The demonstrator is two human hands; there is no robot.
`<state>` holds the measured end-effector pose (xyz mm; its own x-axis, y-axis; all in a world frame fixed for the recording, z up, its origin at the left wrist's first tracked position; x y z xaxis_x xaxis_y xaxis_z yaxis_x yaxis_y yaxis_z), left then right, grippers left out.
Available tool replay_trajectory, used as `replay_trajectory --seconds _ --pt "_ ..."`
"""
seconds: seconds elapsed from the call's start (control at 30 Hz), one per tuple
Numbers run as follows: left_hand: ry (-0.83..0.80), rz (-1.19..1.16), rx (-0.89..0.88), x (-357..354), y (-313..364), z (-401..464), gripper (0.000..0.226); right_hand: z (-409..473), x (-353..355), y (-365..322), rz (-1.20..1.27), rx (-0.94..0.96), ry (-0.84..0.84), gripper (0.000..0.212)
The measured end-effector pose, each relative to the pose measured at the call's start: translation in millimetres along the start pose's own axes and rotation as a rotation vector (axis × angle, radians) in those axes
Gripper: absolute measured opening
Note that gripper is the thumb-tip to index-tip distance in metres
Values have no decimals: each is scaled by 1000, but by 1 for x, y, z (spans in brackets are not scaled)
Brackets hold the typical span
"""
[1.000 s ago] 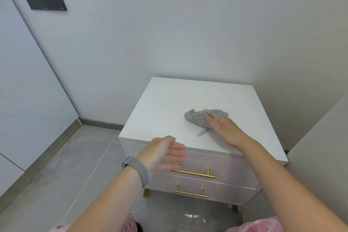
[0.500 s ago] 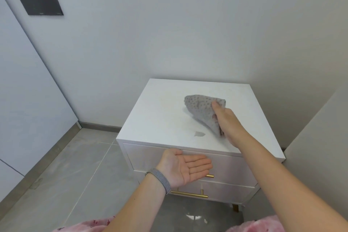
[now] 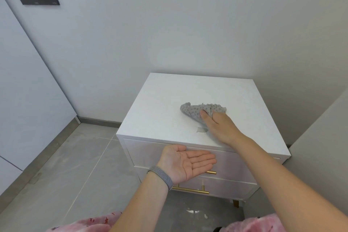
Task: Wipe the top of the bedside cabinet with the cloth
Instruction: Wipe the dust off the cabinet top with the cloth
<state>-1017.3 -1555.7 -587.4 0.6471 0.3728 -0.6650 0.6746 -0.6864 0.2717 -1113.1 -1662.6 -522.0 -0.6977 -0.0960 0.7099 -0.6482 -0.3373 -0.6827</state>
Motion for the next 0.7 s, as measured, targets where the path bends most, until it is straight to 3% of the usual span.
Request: replay_trajectory --seconds 0.17,0.4,0.47,0.6,0.7 --pt "-5 -12 6 0 0 -1 55 -15 -7 -8 33 -37 -62 54" --pt "-1 -19 -7 -1 0 -1 55 -31 -10 -11 327 -152 -207 42" --pt "-4 -10 -8 0 0 -1 55 -25 0 -12 387 -181 -116 47" --pt "-19 -11 -1 1 2 2 55 -8 25 2 554 -360 271 48" --pt "-26 -24 8 1 2 3 55 -4 37 11 657 -457 465 48"
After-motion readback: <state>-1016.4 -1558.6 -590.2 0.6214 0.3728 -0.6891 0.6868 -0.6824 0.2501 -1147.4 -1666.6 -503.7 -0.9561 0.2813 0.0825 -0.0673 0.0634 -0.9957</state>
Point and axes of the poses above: each hand's wrist, its own z-axis towards the middle knuckle, its own x-axis out of the back of the hand, y = z × x, the point moved 5 cm from there along z, towards the middle knuckle, and after that the axes turned 6 degrees about y, right-handed, at the moved point
